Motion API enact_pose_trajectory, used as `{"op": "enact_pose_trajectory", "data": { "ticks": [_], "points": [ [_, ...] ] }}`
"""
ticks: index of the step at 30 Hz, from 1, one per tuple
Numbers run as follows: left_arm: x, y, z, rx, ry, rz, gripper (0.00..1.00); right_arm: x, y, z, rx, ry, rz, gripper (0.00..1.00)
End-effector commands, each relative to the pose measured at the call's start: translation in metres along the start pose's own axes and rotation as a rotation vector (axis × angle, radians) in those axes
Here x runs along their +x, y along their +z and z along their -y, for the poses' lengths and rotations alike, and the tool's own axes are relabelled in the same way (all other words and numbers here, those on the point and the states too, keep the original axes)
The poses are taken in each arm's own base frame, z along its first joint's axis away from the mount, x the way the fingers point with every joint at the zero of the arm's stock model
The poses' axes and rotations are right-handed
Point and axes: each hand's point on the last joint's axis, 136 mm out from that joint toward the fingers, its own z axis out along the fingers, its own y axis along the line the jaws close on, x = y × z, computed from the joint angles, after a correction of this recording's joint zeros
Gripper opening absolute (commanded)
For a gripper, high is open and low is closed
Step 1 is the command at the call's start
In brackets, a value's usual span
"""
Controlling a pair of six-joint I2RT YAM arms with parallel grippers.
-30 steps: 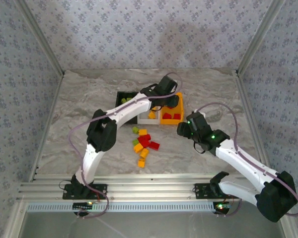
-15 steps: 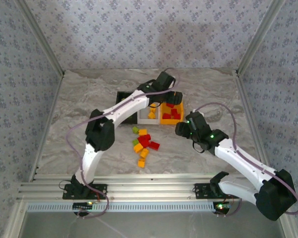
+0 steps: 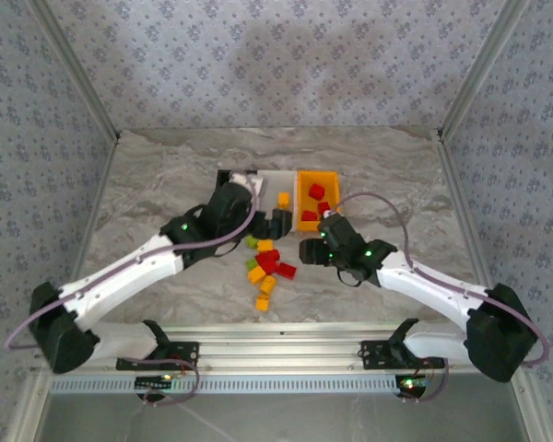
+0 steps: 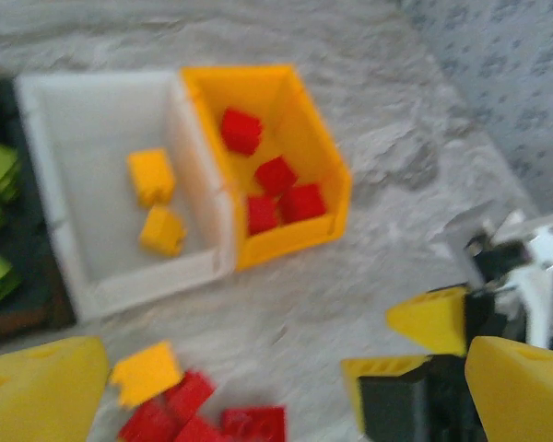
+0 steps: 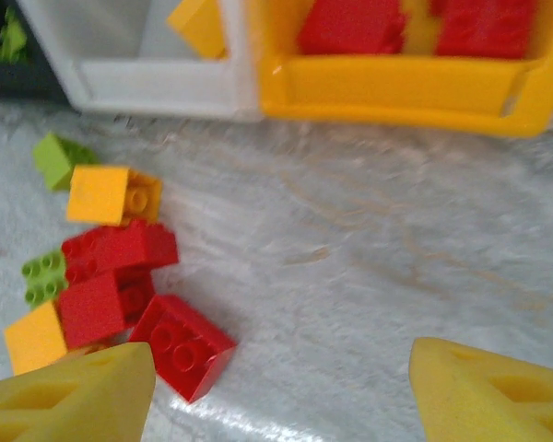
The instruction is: Sort the legos into containers by color
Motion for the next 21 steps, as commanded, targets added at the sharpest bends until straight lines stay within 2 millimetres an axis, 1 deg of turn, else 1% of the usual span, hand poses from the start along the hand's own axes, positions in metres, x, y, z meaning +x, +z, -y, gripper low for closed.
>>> {"op": "enact_pose_trajectory", "data": {
  "ticks": [1,4,7,10,11,14,18,21],
  "points": [
    [0.031,-0.018,-0.04,-0.117,-0.049,0.005,0.99,0.007,0.003,-0.027,-0.038,-0.07,-0.035,0.75],
    [0.061,-0.033,-0.066,-0.153,-0.103,0.004,0.99,0.027,0.009,-0.047,-0.051,-0.145,-0.096,0.75],
    [0.09,-0.038,-0.084,-0.175,-0.147,-0.027,0.99,0.046,0.017,-0.06,-0.05,-0.204,-0.155,0.75],
    [0.111,-0.042,-0.097,-0.203,-0.168,-0.062,0.99,0.058,0.024,-0.064,-0.011,-0.253,-0.182,0.75],
    [0.116,-0.043,-0.1,-0.208,-0.171,-0.067,0.99,0.058,0.026,-0.063,0.005,-0.268,-0.182,0.75],
    [0.124,-0.048,-0.107,-0.219,-0.189,-0.064,1.0,0.06,0.031,-0.052,0.065,-0.281,-0.203,0.76],
    [0.127,-0.051,-0.111,-0.226,-0.199,-0.059,0.99,0.051,0.038,-0.039,0.115,-0.29,-0.211,0.77],
    [0.129,-0.049,-0.113,-0.236,-0.2,-0.065,0.99,0.044,0.044,-0.036,0.129,-0.287,-0.2,0.77]
  ]
}}
